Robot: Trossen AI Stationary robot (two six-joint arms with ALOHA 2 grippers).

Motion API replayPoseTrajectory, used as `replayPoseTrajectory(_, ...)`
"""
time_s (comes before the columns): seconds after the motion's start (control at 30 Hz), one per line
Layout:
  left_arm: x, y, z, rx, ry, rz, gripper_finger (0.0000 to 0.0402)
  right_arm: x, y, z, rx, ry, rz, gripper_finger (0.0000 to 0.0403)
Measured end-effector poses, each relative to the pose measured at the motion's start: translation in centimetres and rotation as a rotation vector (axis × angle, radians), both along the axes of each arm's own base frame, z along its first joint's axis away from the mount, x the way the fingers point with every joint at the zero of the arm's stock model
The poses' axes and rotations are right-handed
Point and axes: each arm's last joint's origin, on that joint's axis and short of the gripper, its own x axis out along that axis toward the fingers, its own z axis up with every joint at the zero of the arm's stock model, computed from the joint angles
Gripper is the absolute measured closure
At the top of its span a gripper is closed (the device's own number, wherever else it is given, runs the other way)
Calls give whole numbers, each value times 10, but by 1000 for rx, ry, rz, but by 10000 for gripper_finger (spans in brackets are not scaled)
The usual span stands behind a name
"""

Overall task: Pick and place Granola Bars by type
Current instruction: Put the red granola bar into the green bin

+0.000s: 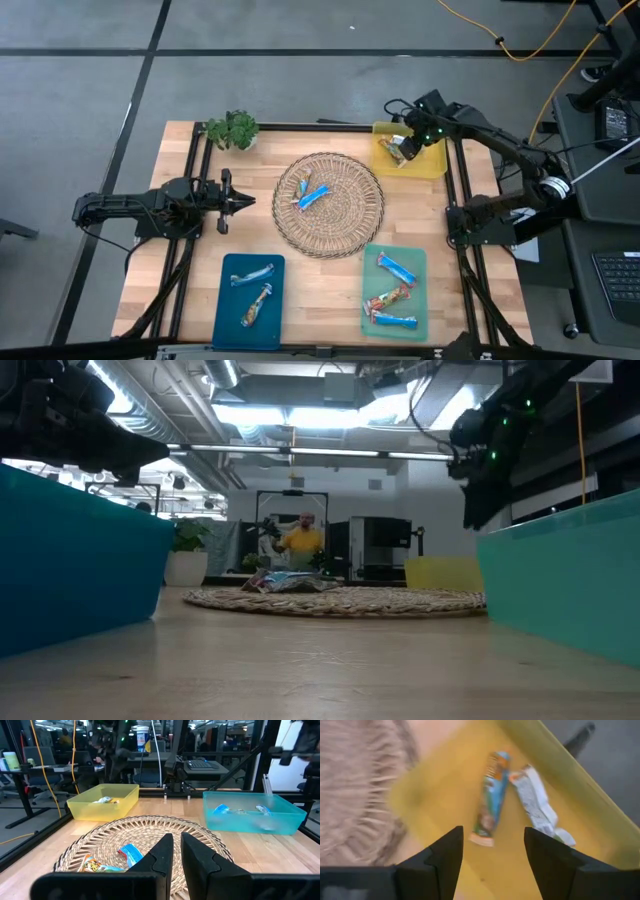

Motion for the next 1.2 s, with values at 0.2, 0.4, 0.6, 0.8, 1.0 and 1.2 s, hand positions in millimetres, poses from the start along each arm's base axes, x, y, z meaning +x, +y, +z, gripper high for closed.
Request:
replayPoseTrajectory(0.2, 0, 0, 0, 0, 0, 0, 370, 15, 21, 31, -34, -58, 96, 191)
replayPoseTrajectory(0.4, 0, 0, 0, 0, -1, 0, 370, 33, 45, 55, -47, -100, 206, 191)
replayPoseTrajectory(0.6, 0, 0, 0, 0, 0, 0, 370, 54, 70, 79, -67, -164, 303, 191)
replayPoseTrajectory(0.8, 0, 0, 0, 0, 0, 0, 370, 71, 97, 104, -87, -248, 392, 191)
replayPoseTrajectory(1.0, 0, 0, 0, 0, -1, 0, 370, 86, 126, 121, -100, -348, 484, 191)
replayPoseTrajectory(1.2, 0, 0, 0, 0, -1, 0, 371, 104, 152, 128, -152, -461, 594, 191)
